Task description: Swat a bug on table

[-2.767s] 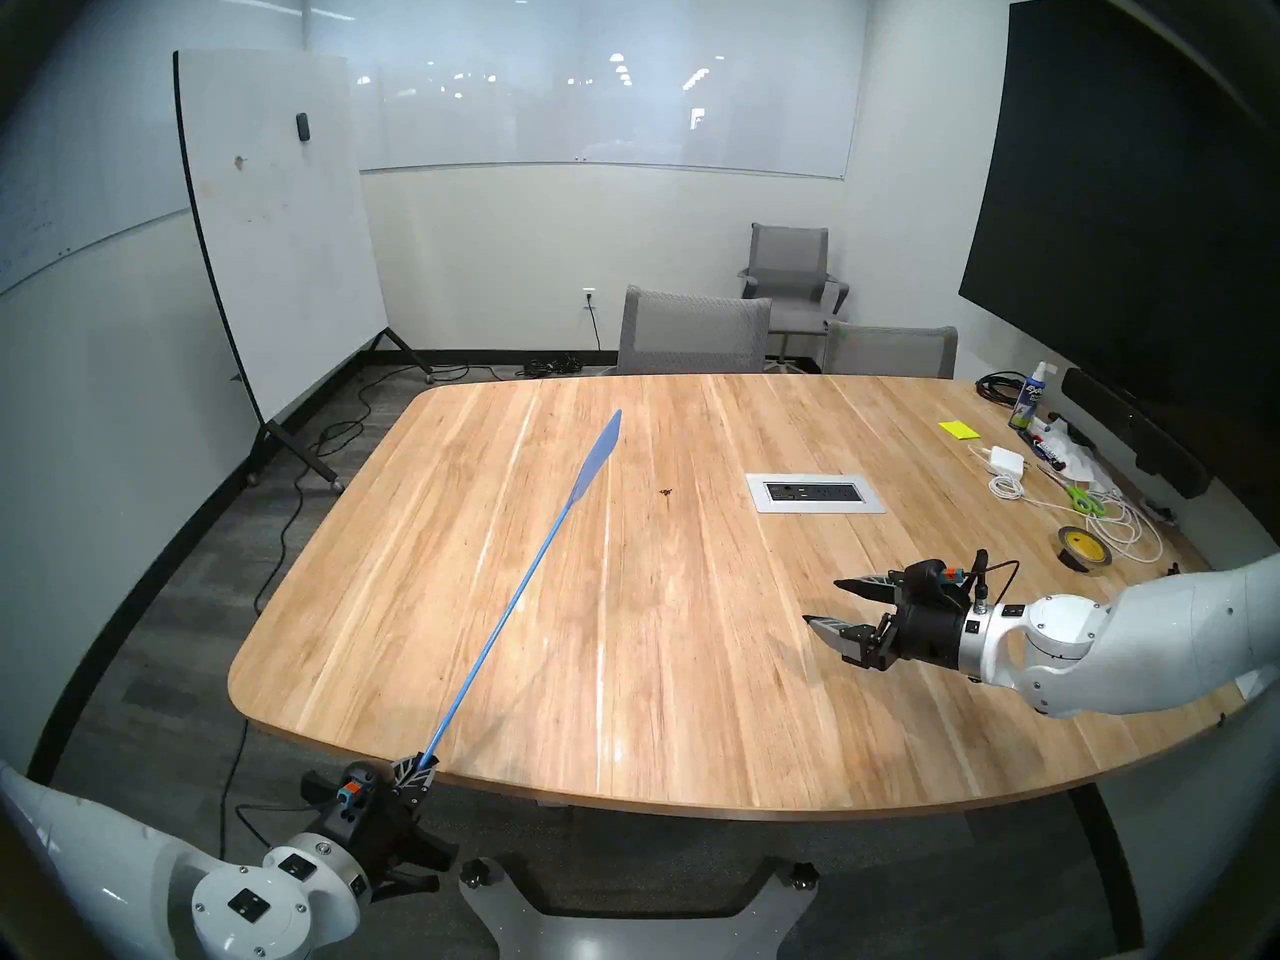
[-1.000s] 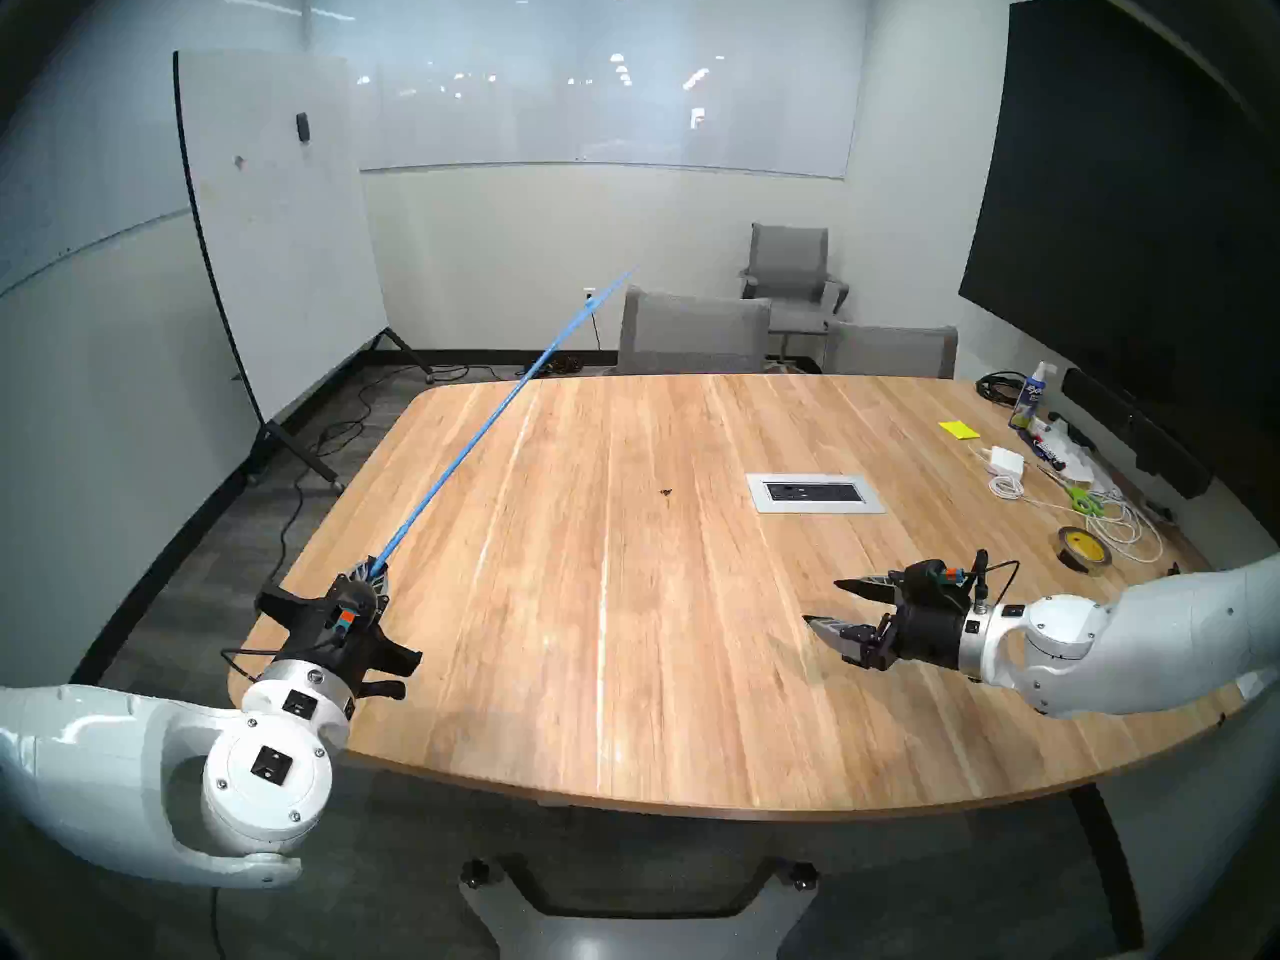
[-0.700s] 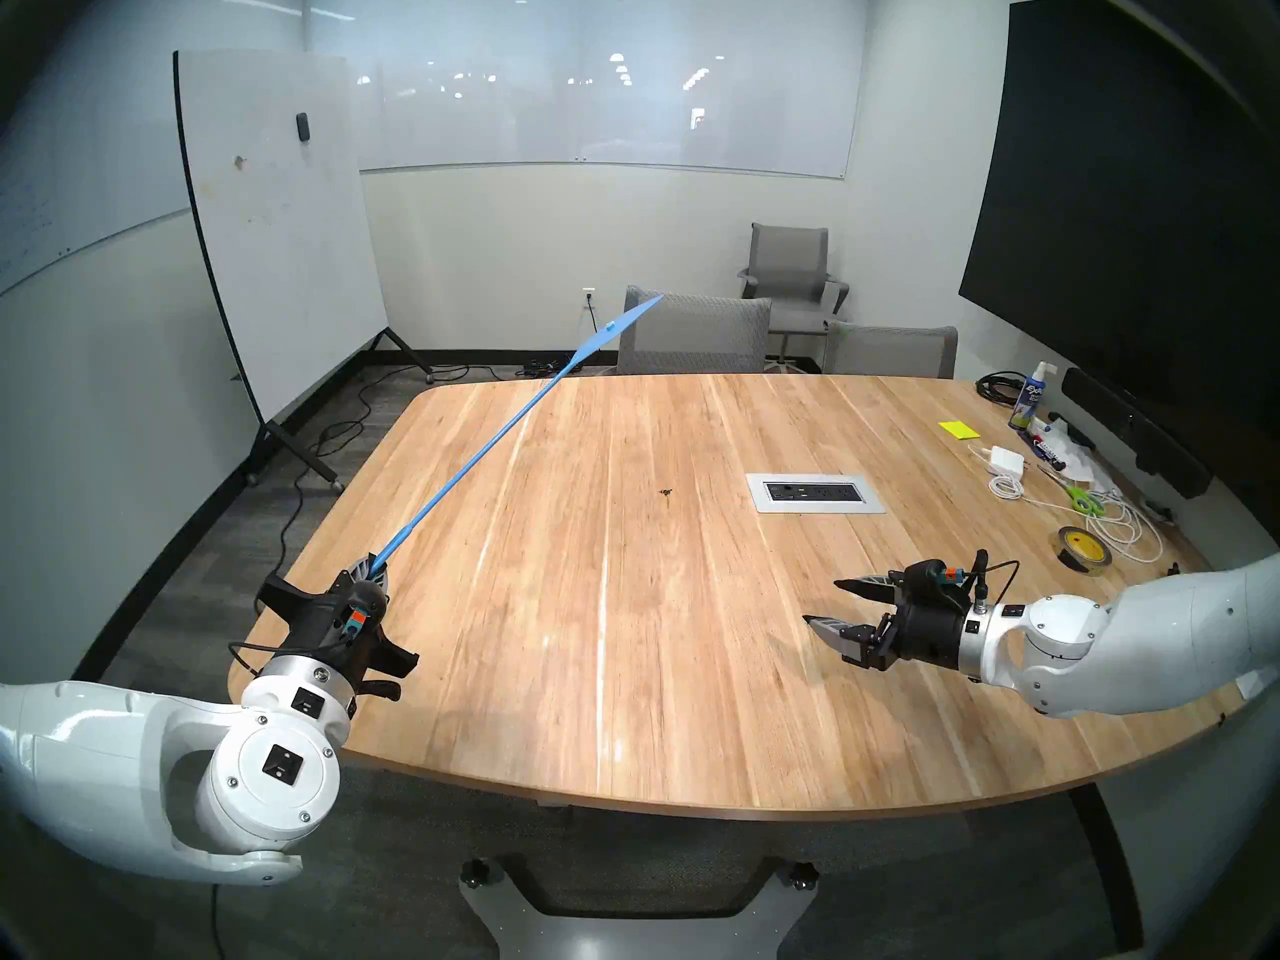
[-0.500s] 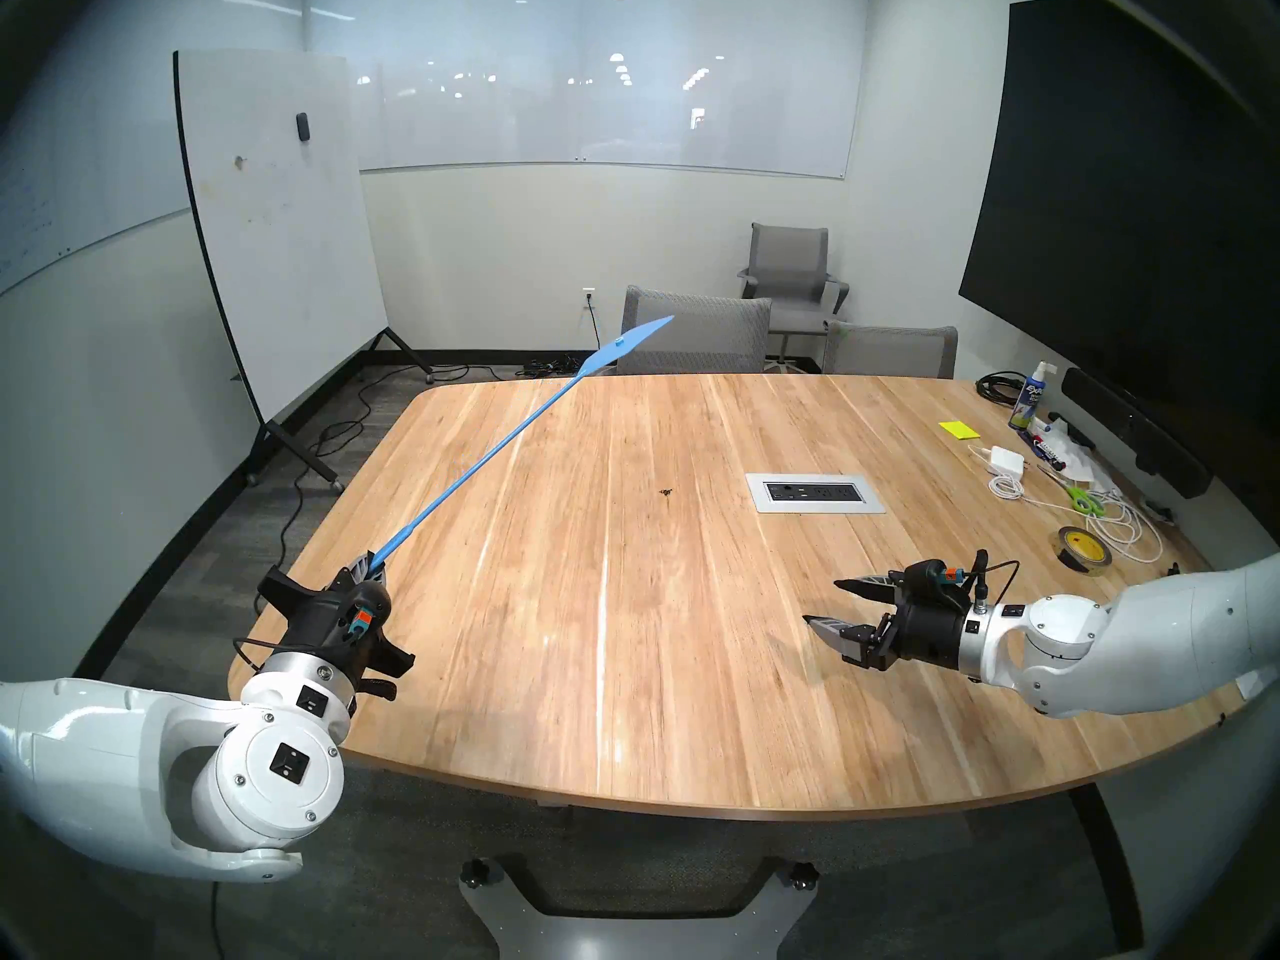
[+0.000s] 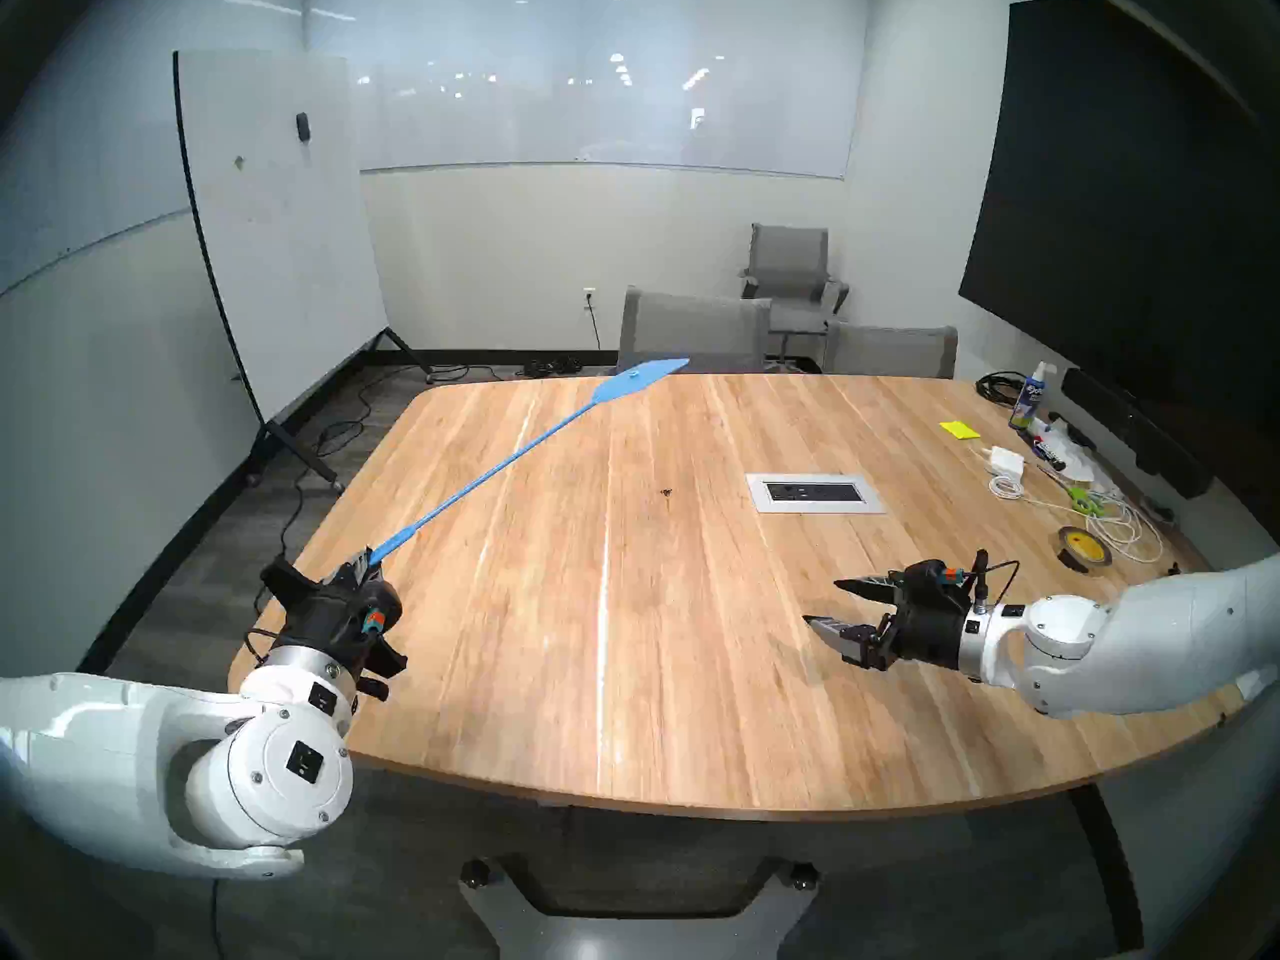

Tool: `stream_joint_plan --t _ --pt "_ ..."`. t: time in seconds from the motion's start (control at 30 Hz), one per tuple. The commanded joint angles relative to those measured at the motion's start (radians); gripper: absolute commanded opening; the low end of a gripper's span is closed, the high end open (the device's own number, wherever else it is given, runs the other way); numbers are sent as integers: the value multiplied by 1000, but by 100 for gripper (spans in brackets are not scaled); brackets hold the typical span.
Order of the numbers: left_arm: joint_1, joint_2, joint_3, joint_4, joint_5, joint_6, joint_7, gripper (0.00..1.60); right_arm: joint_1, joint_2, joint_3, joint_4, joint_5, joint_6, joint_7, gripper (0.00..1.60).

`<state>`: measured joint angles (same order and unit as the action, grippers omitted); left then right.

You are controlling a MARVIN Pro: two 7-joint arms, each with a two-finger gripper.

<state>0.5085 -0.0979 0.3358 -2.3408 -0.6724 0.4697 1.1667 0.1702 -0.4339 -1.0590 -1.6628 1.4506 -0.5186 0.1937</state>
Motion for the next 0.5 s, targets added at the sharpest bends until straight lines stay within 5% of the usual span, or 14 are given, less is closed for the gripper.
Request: stream_joint_plan --t 0.0,0.47 --pt "-21 -2 -7 -28 6 68 -1 0 11 -1 9 3 -1 -4 0 160" --pt "-63 -2 -31 -51 -24 229 -12 0 11 -1 9 3 -1 -4 0 160"
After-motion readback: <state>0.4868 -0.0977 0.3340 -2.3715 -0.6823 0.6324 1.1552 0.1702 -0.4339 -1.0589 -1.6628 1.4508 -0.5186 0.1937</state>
